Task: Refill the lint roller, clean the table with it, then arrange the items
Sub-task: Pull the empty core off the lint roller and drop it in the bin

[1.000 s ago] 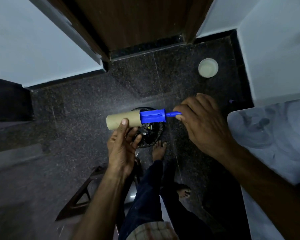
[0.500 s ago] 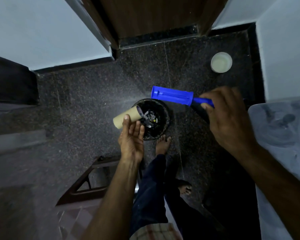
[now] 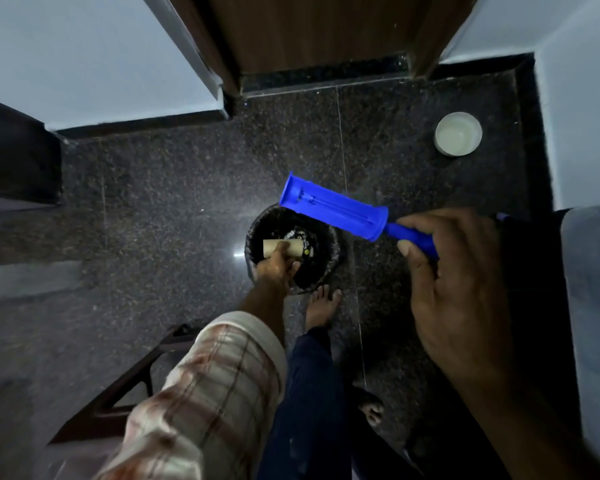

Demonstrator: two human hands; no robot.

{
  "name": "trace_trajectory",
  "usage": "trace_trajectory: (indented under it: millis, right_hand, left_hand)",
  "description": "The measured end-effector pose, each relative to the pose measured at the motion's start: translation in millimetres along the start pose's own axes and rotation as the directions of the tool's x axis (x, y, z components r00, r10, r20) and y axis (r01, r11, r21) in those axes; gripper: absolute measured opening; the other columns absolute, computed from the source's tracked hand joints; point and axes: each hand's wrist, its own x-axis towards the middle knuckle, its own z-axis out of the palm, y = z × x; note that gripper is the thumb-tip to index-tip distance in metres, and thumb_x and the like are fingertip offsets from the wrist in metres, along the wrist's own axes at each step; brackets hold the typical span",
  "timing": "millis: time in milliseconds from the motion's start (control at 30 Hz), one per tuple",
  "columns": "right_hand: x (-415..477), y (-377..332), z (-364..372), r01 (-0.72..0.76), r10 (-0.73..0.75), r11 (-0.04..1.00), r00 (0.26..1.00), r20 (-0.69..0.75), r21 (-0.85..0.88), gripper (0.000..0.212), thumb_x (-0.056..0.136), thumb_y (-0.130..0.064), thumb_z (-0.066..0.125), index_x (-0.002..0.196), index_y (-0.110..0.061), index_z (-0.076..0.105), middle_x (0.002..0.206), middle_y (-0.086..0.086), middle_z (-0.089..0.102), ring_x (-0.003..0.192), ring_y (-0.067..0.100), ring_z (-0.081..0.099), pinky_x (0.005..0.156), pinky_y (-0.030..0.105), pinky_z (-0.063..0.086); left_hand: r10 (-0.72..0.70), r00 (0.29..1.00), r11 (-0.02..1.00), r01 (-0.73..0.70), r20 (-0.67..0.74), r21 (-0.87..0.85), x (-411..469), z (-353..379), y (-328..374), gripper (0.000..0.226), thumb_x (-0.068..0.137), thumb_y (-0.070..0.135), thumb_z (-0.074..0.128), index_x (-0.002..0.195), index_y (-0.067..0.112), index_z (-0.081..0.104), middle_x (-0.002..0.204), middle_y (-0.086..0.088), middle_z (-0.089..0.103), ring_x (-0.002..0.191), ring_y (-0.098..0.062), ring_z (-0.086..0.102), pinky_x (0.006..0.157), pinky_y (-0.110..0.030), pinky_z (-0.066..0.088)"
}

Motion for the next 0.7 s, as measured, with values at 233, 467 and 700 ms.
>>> trace_trajectory:
  millis: [233,467,700]
  right_hand:
    - [-22,-18,-17,0.026,-0.027,0.999,0.999,0.023,0.047,0.020,0.098,-0.015,0.059,0.117,-0.010,0.065,0.115,0.003,0.058,0.107,0.026,0.053,0.092,0.041,0.046]
    - [-24,-53,-79,0.081,-0.079,0.996,0.996,0.043,-0.040,0.021,0.096,-0.012,0.063,0.117,-0.013,0.066,0.117,-0.001,0.059,0.107,0.022,0.054,0.091,0.036,0.047]
    - [-22,-85,-142,0.156,-0.152,0.981,0.988,0.037,-0.115,0.027,0.096,-0.009,0.060,0.122,-0.016,0.062,0.121,-0.001,0.057,0.117,0.021,0.052,0.105,0.038,0.044]
  left_hand:
    - [-0.084,0.995,0.990,0.077,0.058,0.114,-16,-23,0,0.041,0.100,0.046,0.062,0.132,0.020,0.057,0.127,-0.007,0.058,0.112,-0.022,0.060,0.078,-0.032,0.053]
    - [0.017,0.999,0.971,-0.027,0.044,0.238,-74,-51,30,0.026,0.103,0.040,0.056,0.094,0.016,0.059,0.075,-0.003,0.042,0.046,-0.010,0.045,0.038,-0.020,0.041]
    - [0.117,0.981,0.913,-0.166,0.152,0.372,-170,-22,80,0.031,0.112,0.034,0.042,0.091,0.018,0.056,0.090,-0.002,0.056,0.077,-0.014,0.054,0.068,-0.029,0.046]
